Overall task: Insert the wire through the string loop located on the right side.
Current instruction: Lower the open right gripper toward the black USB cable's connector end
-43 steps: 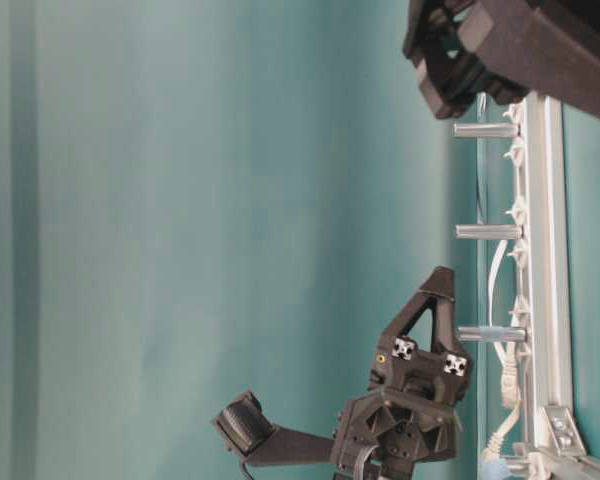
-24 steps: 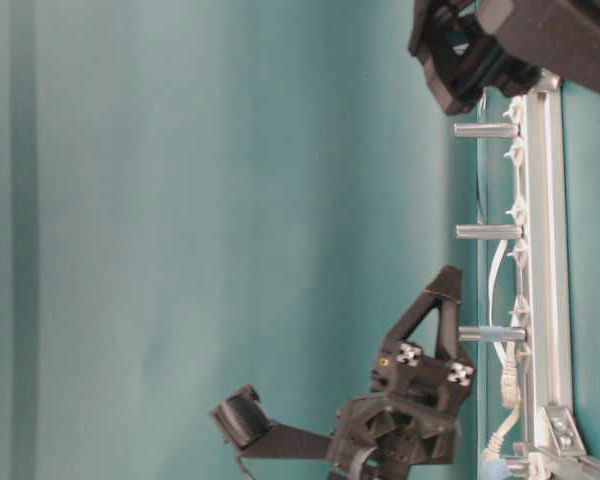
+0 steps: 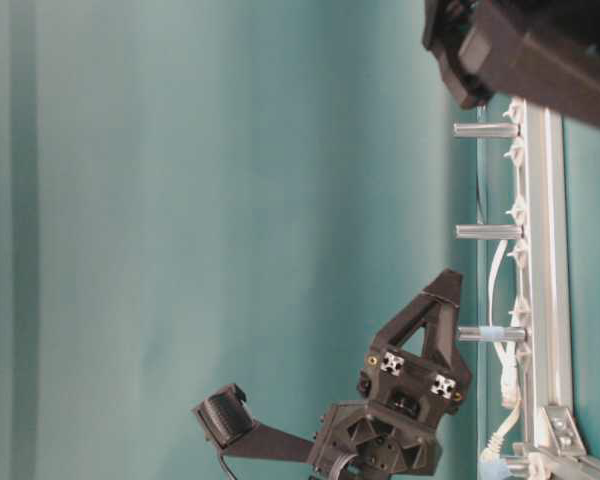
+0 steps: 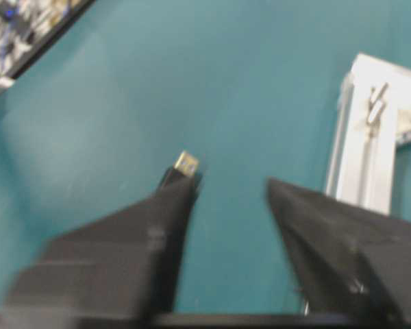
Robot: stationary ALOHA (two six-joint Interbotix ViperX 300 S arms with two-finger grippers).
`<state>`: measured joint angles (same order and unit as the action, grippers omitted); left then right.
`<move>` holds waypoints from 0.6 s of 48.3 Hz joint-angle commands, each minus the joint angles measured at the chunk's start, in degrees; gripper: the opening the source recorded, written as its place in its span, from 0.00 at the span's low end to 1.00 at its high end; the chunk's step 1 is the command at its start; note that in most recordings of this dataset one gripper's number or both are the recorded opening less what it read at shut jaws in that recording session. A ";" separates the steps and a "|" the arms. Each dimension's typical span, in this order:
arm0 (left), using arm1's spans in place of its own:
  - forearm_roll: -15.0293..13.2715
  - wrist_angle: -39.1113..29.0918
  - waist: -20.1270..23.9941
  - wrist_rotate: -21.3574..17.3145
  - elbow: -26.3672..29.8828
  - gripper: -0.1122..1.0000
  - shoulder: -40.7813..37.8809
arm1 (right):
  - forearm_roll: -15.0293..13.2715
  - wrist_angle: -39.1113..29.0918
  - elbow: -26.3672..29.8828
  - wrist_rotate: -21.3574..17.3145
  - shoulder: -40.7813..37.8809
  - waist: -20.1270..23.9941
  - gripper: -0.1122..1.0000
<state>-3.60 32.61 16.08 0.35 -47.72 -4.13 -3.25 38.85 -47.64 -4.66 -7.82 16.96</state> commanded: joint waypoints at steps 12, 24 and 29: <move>0.18 0.09 0.00 0.18 0.18 0.83 1.76 | 12.13 2.81 -0.26 0.97 1.41 3.08 0.86; 0.18 0.18 0.00 0.18 -0.09 0.83 1.76 | 31.55 7.56 -1.41 7.03 0.62 10.02 0.86; 0.18 0.18 0.00 0.18 -0.09 0.83 1.76 | 38.67 8.53 -0.88 11.43 0.26 12.74 0.86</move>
<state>-3.52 32.43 16.08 0.35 -48.25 -4.04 30.41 46.05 -49.39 4.66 -8.00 27.77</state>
